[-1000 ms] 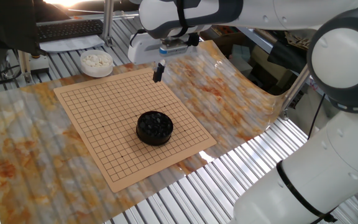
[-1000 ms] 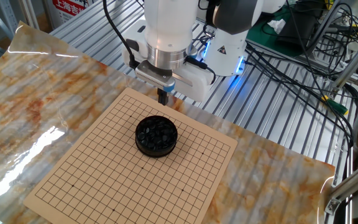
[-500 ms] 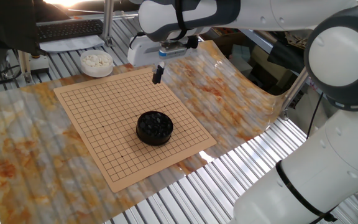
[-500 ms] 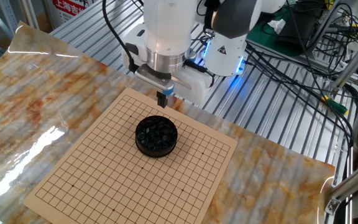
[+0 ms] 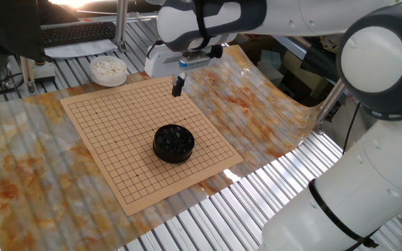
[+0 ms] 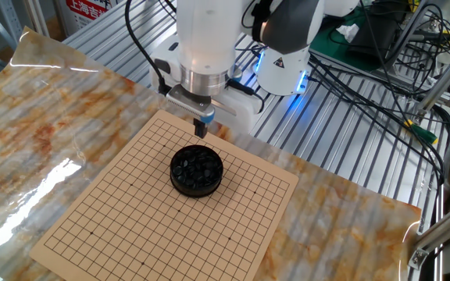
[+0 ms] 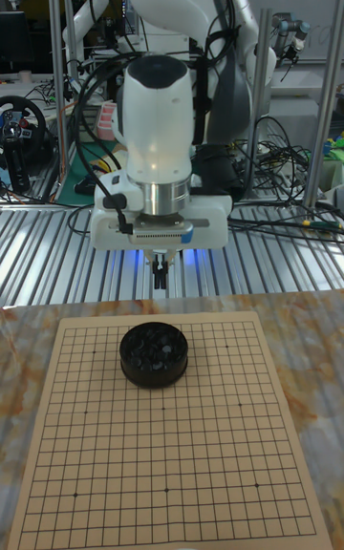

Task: Play the first move as black on the 3-4 point in the upper right corner of the Go board

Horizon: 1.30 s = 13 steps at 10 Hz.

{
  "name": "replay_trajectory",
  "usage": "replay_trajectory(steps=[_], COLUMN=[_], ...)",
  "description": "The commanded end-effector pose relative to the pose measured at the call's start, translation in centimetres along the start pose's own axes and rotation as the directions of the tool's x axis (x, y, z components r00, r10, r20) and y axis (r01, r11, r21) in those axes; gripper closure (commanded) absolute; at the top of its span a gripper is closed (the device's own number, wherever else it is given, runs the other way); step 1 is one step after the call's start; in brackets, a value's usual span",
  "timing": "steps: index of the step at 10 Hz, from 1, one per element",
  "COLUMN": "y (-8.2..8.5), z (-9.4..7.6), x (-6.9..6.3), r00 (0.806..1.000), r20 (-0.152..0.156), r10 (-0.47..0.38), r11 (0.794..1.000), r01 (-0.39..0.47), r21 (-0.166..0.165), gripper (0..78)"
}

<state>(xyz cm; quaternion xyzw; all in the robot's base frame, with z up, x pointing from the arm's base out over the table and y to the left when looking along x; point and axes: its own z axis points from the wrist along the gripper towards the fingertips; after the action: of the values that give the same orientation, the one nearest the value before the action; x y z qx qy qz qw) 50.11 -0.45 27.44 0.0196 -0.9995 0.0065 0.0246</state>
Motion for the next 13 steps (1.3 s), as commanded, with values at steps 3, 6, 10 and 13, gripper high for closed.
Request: replay_trajectory(steps=[3, 6, 10, 13], y=[-0.2, -0.4, -0.7, -2.0], z=[0.1, 0.5, 3.0, 4.3], x=[-0.2, -0.3, 0.0, 0.1], r00=[1.000, 1.000, 0.999, 1.000], r20=[0.006, 0.012, 0.039, 0.027], r10=[-0.004, -0.001, 0.009, 0.006], r11=[1.000, 1.000, 1.000, 1.000], r01=[0.004, 0.000, -0.009, -0.006], r21=[0.004, 0.006, 0.010, 0.005], gripper=[77.6, 77.6, 77.6, 77.6])
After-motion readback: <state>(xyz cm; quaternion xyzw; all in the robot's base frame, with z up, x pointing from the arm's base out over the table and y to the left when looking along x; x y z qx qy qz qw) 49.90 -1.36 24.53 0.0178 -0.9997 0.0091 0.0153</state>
